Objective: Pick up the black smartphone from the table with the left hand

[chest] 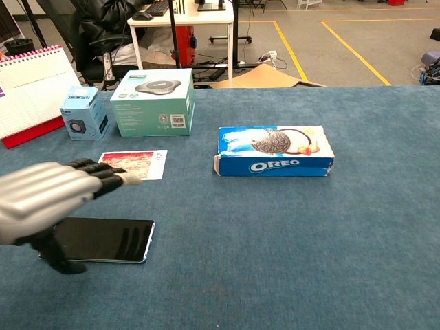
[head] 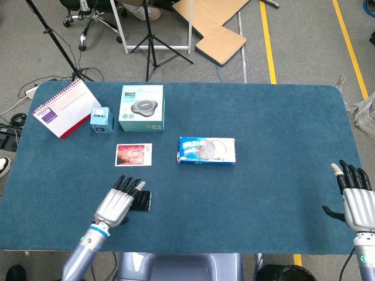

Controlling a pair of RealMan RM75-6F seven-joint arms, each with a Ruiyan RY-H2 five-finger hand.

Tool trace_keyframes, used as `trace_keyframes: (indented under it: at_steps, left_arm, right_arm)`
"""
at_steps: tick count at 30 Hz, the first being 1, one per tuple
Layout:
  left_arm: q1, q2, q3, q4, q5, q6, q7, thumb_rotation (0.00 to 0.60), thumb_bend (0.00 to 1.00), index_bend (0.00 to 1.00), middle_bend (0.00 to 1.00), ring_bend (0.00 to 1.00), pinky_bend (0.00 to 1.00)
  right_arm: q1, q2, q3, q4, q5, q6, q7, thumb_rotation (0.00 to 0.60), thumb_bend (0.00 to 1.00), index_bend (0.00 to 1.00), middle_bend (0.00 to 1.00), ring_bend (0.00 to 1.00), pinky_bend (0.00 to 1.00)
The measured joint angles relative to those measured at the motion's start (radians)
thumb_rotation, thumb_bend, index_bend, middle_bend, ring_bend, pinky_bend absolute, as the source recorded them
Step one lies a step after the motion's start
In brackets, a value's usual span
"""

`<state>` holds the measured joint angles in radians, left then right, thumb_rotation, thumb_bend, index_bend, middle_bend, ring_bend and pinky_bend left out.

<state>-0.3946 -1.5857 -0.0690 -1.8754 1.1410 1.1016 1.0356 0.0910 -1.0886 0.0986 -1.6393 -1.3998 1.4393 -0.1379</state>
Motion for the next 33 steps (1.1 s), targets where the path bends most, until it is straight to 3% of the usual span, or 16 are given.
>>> trace_keyframes:
  at_steps: [6,12,29,33]
  left_arm:
    - [-0.063,-0.121,-0.030,0.018,-0.144,0.031,0.140,0.600,0.09,0.09,0.12,0.00,0.00]
    - [-0.109,-0.196,-0.042,0.066,-0.205,0.084,0.205,0.600,0.08,0.11,0.14,0.00,0.00]
    - [-0.151,-0.234,-0.030,0.168,-0.256,0.121,0.173,0.600,0.09,0.13,0.17,0.00,0.00]
    - [-0.156,-0.235,-0.023,0.176,-0.272,0.122,0.164,0.600,0.13,0.21,0.23,0.00,0.00]
  right_arm:
    - [0.001,-0.001,0.000,0.001,0.001,-0.002,0.002,0.600,0.00,0.01,0.00,0.00,0.00]
    - [0.000,0.001,0.001,0.001,0.002,0.000,0.007,0.600,0.00,0.01,0.00,0.00,0.00]
    - [0.004,-0.002,0.002,0.007,0.011,-0.010,0.007,0.600,0.00,0.01,0.00,0.00,0.00]
    - [0.004,-0.002,0.002,0.008,0.013,-0.012,0.009,0.600,0.00,0.01,0.00,0.00,0.00]
